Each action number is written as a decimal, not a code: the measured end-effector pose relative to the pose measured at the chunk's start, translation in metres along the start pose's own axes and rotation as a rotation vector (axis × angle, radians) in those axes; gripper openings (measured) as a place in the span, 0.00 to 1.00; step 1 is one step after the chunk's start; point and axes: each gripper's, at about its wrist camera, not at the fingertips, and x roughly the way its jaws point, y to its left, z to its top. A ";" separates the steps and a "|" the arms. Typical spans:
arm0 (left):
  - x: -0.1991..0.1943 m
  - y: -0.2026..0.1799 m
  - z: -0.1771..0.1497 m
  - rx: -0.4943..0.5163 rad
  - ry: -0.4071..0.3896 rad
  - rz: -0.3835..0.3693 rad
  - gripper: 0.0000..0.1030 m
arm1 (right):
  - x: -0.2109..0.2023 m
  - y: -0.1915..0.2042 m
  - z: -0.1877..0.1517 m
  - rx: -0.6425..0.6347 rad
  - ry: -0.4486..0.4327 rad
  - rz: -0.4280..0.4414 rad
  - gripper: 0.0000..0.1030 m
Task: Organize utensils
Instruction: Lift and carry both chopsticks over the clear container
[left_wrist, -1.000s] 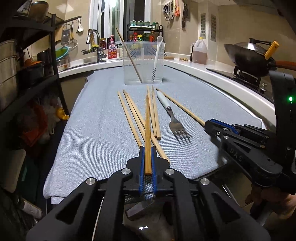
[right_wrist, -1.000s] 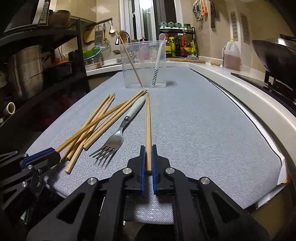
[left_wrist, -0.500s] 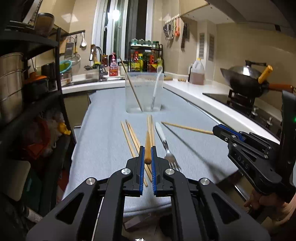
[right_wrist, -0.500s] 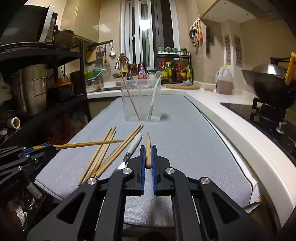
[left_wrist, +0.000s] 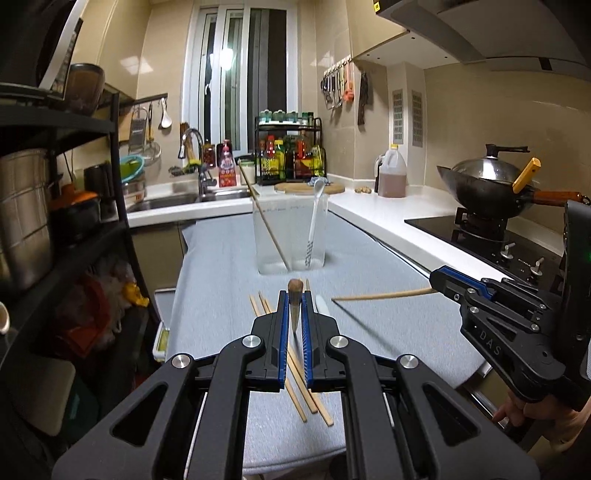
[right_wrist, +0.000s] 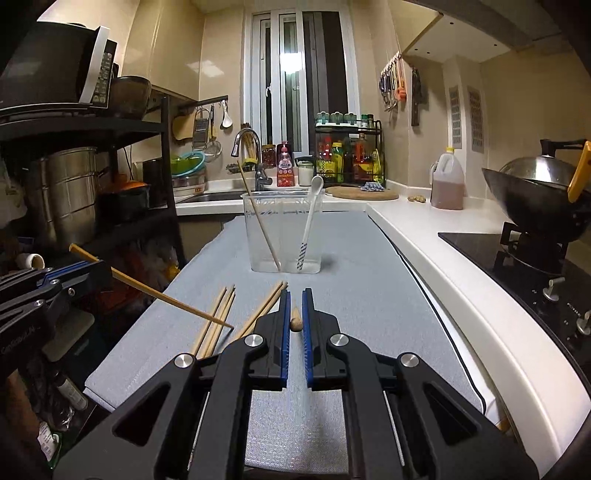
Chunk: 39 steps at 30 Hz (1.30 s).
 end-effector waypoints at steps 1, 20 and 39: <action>0.000 0.000 0.003 0.003 -0.006 0.002 0.06 | 0.000 0.000 0.002 0.000 -0.001 -0.001 0.06; 0.016 0.008 0.056 0.027 0.039 0.008 0.06 | 0.011 -0.012 0.060 -0.015 0.000 -0.001 0.06; 0.039 0.026 0.109 0.025 0.095 0.031 0.06 | 0.030 -0.004 0.120 -0.086 0.019 0.050 0.06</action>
